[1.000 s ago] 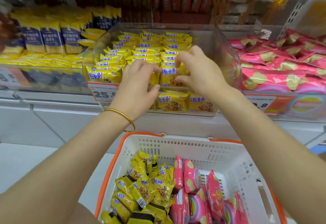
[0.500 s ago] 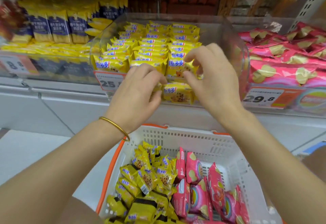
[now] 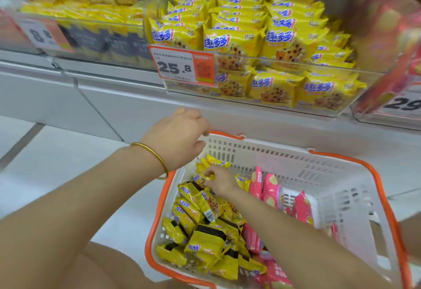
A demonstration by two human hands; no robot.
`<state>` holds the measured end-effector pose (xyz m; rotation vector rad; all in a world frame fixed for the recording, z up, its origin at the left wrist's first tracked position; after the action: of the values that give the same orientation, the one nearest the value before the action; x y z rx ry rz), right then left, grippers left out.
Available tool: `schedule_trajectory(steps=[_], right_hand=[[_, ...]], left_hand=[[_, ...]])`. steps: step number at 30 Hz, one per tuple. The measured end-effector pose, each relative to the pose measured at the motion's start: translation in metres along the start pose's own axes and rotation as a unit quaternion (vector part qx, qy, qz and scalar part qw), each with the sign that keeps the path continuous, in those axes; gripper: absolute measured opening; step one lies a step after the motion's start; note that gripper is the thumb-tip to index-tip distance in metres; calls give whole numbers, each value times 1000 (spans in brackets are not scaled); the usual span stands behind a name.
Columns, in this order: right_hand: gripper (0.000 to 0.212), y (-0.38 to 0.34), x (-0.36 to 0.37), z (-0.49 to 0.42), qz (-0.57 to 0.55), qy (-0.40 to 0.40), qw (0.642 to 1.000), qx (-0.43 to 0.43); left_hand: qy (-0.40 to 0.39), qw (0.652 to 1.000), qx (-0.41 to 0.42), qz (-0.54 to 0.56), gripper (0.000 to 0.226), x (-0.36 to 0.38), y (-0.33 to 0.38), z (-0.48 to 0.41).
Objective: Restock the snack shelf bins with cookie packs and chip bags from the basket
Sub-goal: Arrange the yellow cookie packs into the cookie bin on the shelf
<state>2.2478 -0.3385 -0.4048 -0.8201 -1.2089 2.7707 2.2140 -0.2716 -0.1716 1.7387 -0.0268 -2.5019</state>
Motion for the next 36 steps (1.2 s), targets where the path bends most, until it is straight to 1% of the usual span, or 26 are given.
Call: schedule_trajectory(steps=[1, 4, 7, 10, 12, 14, 16, 18, 20, 22, 23, 25, 27, 28, 29, 31, 34, 36], right_hand=[[10, 5, -3, -1, -12, 32, 999, 7], [18, 5, -26, 11, -8, 111, 994, -20], [28, -6, -60, 42, -20, 149, 986, -79], [42, -15, -100, 88, -75, 162, 975, -136], [40, -24, -123, 119, -123, 164, 963, -174], [36, -34, -143, 144, -180, 160, 948, -206], [32, -45, -160, 167, -222, 158, 934, -233], [34, -58, -174, 187, -216, 153, 931, -250], [42, -72, -187, 205, -183, 144, 935, -266], [42, -91, -204, 225, -71, 177, 943, -273], [41, -102, -213, 234, -8, 210, 938, -275], [38, -122, -234, 252, 58, 289, 909, -294], [34, -137, -254, 267, 79, 375, 867, -320], [34, -142, -262, 271, 86, 409, 849, -323], [34, -146, -269, 271, 96, 431, 839, -317], [33, -149, -275, 260, 128, 435, 844, -287], [32, -145, -271, 229, 167, 400, 869, -239], [32, -143, -266, 217, 166, 410, 869, -222]], left_hand=[[-4, 1000, 0, 0, 30, 1, -1, -2], [-15, 1000, 0, 0, 31, 2, -1, -8], [-34, 999, 0, -15, 33, 4, 3, -12], [-65, 998, 3, -23, 38, 7, 10, -19], [-93, 996, 13, 11, 46, 9, 19, -23], [-114, 989, 19, 88, 52, 5, 29, -27], [-109, 982, 24, 151, 46, -8, 39, -29], [-73, 982, 42, 168, 35, -30, 49, -29], [-27, 979, 67, 193, 32, -53, 56, -25], [29, 966, 101, 235, 32, -76, 63, -20], [65, 957, 120, 257, 31, -88, 67, -16], [159, 927, 155, 301, 31, -112, 72, -8], [268, 892, 164, 325, 41, -132, 68, 0], [314, 881, 158, 316, 45, -138, 65, 2], [348, 878, 147, 294, 46, -141, 62, 3], [372, 888, 117, 245, 45, -139, 58, 0], [337, 915, 96, 199, 49, -126, 58, -10], [324, 926, 95, 169, 52, -120, 58, -13]])
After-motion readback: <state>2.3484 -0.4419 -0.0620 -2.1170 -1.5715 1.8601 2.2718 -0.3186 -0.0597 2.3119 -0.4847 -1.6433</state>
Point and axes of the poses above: each hand's wrist, its own z-axis away from the middle knuckle, its own x-axis out of the palm, y = z × x, the point moved 7 cm from there along -z, towards the middle knuckle, and after that the axes turned 13 degrees about -y, right-handed, at the moved point
